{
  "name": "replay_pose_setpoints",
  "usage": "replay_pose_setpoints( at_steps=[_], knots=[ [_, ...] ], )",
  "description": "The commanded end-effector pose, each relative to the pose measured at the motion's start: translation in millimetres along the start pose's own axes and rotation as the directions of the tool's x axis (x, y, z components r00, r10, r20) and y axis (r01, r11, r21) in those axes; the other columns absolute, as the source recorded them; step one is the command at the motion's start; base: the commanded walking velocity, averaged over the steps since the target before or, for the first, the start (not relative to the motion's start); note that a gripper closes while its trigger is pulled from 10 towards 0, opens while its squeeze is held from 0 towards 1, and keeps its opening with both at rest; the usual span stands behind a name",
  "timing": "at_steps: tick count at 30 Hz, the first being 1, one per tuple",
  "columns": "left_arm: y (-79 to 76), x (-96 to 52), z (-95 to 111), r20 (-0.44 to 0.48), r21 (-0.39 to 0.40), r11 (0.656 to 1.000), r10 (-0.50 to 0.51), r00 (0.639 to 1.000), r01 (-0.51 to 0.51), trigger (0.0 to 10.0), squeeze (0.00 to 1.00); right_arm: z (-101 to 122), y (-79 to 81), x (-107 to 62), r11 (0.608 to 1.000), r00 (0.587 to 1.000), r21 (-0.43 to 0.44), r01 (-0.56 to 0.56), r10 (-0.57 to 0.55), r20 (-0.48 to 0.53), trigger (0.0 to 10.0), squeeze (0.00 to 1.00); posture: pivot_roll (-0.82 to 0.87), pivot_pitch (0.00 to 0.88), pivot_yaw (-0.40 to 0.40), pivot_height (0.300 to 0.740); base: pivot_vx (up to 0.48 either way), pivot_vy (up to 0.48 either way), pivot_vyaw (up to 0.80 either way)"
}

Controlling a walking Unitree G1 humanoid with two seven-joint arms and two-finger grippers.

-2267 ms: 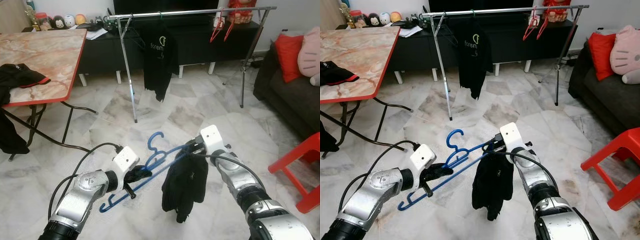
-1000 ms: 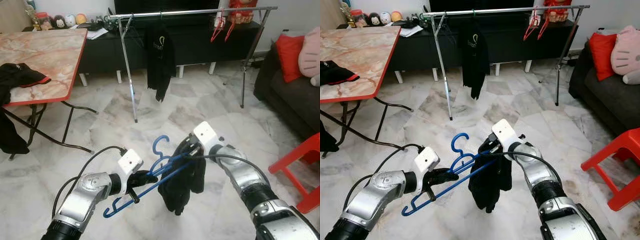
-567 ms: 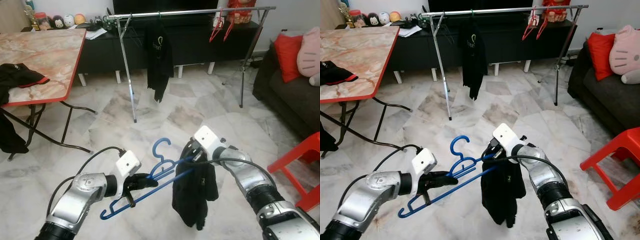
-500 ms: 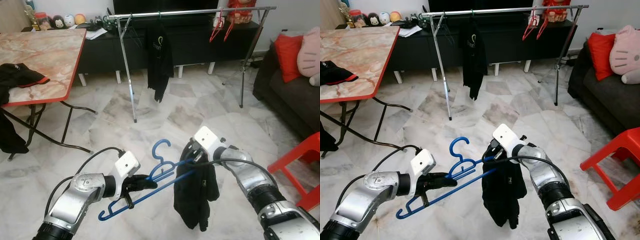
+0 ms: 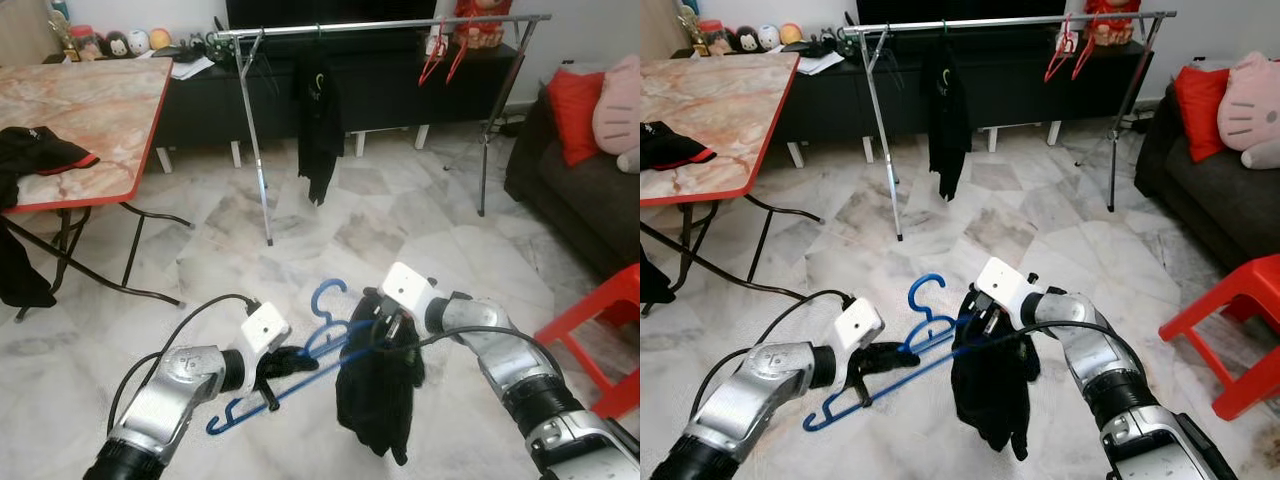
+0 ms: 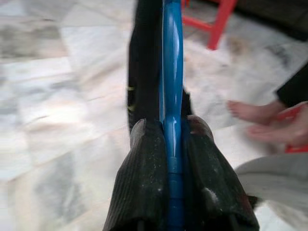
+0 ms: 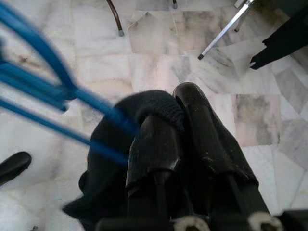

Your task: Hang hanger

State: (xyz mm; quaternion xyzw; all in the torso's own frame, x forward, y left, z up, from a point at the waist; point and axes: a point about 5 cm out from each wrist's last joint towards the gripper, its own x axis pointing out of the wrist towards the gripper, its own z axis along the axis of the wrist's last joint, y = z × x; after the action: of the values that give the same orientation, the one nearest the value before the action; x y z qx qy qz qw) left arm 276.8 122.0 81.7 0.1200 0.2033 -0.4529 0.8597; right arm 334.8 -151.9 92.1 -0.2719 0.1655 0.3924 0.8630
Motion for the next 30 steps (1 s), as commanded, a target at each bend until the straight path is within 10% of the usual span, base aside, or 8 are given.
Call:
replay_pose_setpoints(
  at_steps=[1,18,30],
  knots=[
    [6.0,0.0,3,-0.001,0.025,0.999,0.046,0.999,-0.046,10.0,0.0,10,-0.4,-0.4,1.0,0.999,-0.025,-0.001,0.002,0.037,10.0,0.0,-0.08,0.0,-0.039,0.74,0.0,0.0,0.0],
    [15.0,-12.0,-14,-0.091,0.059,0.994,0.101,0.991,-0.096,10.0,0.0,4,-10.6,-3.3,0.995,0.995,-0.03,0.093,-0.094,-0.038,10.0,0.0,-0.08,0.0,-0.043,0.74,0.0,0.0,0.0],
    [-2.4,-6.7,6,0.048,-0.003,0.998,-0.059,0.997,0.059,10.0,0.0,12,-1.9,-0.5,0.998,0.999,-0.054,0.036,-0.036,0.01,10.0,0.0,-0.08,0.0,-0.043,0.74,0.0,0.0,0.0]
  ],
)
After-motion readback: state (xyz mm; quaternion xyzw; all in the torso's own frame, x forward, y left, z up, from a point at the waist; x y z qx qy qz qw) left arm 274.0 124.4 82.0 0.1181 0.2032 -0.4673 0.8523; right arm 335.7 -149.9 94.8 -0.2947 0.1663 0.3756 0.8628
